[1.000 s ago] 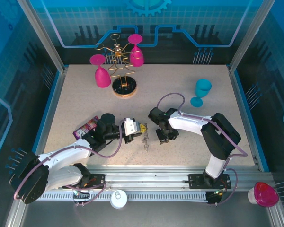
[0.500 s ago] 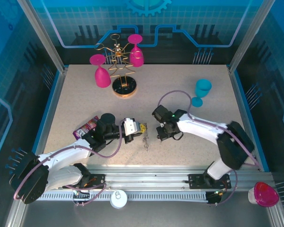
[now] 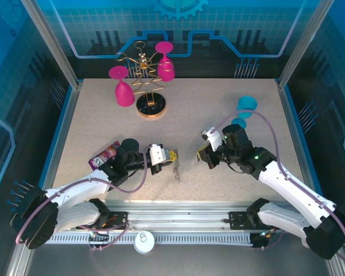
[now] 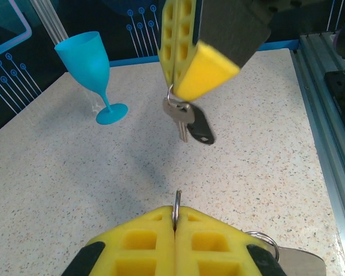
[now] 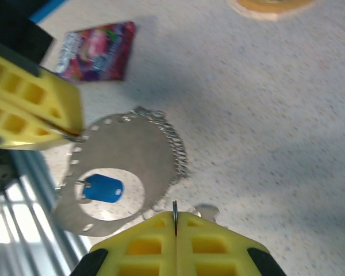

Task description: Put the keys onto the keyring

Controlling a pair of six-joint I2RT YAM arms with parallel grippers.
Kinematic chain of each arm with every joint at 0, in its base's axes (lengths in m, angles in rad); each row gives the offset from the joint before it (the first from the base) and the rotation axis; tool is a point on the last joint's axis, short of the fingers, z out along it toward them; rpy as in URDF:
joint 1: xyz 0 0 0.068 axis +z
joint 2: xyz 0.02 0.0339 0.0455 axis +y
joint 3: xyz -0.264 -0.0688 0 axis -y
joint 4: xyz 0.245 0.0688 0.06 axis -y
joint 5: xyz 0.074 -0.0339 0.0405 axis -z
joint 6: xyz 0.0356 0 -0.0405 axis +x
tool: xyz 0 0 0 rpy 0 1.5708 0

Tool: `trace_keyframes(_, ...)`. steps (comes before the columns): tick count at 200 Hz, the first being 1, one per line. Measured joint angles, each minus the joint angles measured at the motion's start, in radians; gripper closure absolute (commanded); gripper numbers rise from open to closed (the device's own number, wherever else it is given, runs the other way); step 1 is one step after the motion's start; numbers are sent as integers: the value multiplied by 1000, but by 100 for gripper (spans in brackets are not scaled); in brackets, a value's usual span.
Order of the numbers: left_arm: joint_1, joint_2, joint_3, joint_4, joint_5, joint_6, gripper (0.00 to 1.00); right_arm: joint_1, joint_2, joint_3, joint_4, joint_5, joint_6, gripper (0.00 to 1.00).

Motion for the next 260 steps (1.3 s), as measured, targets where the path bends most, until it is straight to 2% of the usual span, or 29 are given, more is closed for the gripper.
trace_keyframes(45, 0, -12, -16, 48, -6, -45, 100, -18, 5, 0, 50, -258, -10, 100)
trace_keyframes(89, -17, -12, -19, 80, -9, -79, 100, -17, 61, 0, 119, -377, 30, 100)
trace_keyframes(180, -28, 1, -19, 89, -18, -116, 100, 12, 153, 2, 225, -410, 79, 100)
trace_keyframes(260, -29, 2, -19, 89, -19, -132, 100, 21, 182, 4, 231, -366, 86, 100)
